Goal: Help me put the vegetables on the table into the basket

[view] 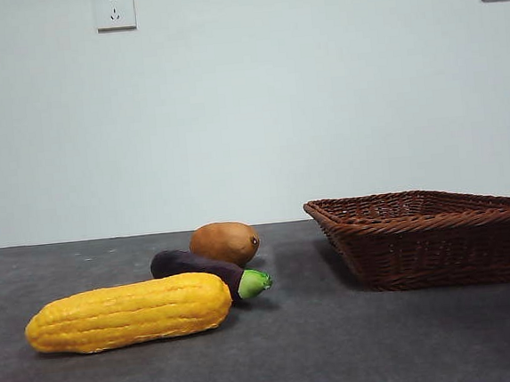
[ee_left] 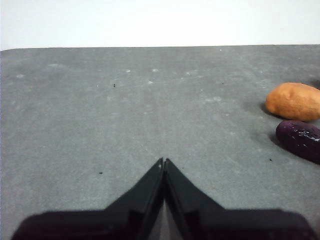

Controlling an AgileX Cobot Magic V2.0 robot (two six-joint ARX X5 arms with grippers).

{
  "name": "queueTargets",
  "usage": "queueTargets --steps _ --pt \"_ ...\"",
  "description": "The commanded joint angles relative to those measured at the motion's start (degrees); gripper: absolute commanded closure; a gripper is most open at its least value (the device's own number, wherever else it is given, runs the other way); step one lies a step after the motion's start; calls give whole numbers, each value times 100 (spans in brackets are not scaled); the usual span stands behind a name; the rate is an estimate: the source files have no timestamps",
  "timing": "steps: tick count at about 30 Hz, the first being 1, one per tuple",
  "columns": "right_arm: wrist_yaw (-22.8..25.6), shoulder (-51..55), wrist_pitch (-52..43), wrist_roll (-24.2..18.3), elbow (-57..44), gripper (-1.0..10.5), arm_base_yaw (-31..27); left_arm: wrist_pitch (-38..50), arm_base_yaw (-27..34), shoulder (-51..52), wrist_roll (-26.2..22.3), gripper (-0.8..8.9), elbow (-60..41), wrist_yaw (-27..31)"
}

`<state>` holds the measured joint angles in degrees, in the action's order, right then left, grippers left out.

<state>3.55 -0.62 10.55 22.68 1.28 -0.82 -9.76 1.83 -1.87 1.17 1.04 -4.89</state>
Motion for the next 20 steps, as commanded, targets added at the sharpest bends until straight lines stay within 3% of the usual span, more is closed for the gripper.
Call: queueTargets --steps 1,8,12,20 --pt "-262 11 -17 181 11 949 0 61 13 -2 151 818 -48 -7" --pt "-426 -72 166 461 476 949 0 37 11 -17 485 819 232 -31" --pt "-601 -387 170 459 863 949 0 35 13 -219 485 819 549 -334" --pt "-1322 -1679 750 560 1880 949 0 -61 7 -1307 638 819 1316 -881"
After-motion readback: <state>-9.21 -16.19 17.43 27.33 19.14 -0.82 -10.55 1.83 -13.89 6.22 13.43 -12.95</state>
